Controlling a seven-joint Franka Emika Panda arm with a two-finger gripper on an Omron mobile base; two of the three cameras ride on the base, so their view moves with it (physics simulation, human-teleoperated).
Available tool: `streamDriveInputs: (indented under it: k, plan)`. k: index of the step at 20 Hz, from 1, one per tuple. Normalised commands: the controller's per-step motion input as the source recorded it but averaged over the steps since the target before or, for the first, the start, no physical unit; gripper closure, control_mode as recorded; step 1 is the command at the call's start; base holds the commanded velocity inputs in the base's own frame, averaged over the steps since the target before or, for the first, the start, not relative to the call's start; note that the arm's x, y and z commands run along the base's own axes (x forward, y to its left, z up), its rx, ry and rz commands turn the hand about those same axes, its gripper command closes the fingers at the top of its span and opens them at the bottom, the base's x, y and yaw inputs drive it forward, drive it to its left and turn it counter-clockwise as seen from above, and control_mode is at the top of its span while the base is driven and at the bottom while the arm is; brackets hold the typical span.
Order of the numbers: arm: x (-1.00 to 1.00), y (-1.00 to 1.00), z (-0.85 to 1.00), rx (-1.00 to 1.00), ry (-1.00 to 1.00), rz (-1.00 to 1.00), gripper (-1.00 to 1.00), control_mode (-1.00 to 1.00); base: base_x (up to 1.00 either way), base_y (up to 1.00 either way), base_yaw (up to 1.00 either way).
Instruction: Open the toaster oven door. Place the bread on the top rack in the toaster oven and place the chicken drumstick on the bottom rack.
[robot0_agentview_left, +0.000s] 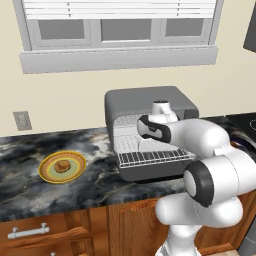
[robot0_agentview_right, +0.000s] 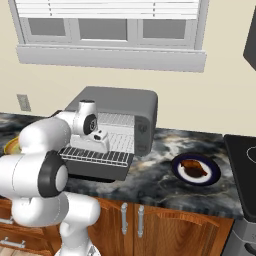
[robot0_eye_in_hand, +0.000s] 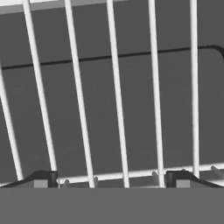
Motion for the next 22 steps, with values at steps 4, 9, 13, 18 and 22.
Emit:
streamDriveInputs:
  k: [4,9,13,18,22]
  plan:
    - [-0.66,0.0,-0.51,0.0,0.06,-0.05,-1.0,-1.0,0.0,0.0,0.0]
    - [-0.67,0.0,-0.51,0.0,0.06,-0.05,-1.0,-1.0,0.0,0.0,0.0]
    - [-0.63,0.0,-0.51,0.0,0.07,-0.05,-1.0,-1.0,0.0,0.0,0.0]
    - [-0.53,0.0,-0.5,-0.02,0.08,-0.04,-1.0,-1.0,0.0,0.0,0.0]
    - [-0.45,0.0,-0.48,-0.03,0.08,-0.03,-1.0,-1.0,0.0,0.0,0.0]
